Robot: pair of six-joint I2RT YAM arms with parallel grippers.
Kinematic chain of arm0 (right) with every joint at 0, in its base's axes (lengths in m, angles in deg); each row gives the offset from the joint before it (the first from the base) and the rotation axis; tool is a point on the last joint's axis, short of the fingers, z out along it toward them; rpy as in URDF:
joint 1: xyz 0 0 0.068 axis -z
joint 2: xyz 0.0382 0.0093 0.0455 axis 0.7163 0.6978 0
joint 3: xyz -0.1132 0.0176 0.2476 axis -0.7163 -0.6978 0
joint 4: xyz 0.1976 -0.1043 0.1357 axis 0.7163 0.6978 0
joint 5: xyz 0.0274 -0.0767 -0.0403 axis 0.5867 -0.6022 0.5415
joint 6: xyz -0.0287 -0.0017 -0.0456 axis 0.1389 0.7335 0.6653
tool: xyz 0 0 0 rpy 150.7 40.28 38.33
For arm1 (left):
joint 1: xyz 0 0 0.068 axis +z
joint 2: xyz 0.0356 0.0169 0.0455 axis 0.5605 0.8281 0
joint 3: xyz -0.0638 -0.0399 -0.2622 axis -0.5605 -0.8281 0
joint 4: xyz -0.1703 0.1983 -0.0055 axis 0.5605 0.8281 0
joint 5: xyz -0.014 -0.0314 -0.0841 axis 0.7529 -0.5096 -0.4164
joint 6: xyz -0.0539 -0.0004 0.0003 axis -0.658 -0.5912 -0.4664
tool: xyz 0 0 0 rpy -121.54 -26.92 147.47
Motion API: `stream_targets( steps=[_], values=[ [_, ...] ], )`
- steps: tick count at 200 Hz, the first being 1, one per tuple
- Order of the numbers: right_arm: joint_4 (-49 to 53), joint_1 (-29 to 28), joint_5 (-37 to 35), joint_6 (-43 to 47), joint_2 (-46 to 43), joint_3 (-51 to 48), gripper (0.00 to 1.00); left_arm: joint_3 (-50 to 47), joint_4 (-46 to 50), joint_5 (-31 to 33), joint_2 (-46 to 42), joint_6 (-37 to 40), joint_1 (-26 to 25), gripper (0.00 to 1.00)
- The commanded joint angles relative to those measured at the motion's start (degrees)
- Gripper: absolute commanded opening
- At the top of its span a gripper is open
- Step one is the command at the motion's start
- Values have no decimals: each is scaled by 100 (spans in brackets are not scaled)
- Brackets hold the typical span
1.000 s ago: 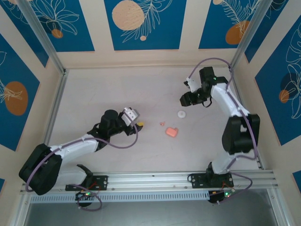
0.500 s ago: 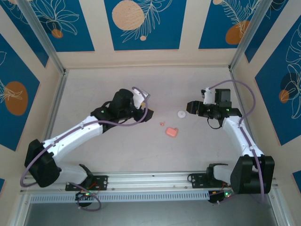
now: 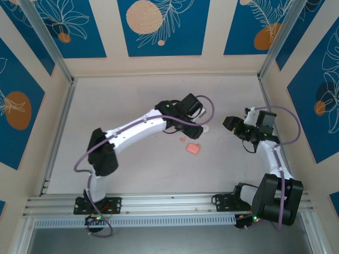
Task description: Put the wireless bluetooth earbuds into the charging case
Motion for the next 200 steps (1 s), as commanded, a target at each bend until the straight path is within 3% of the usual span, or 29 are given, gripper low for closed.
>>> stream_targets(
  steps=[1,97,200],
  values=[
    [-60,211,376,57,-68,-149,62,533,984,59,469,-193,-83,64],
    [-67,586,801,179,-24,-385,63,2322,2068,14,2117,-578,-241,67],
    [-23,612,866,206,-34,-392,64,2617,2256,146,2745,-926,-303,73]
  ],
)
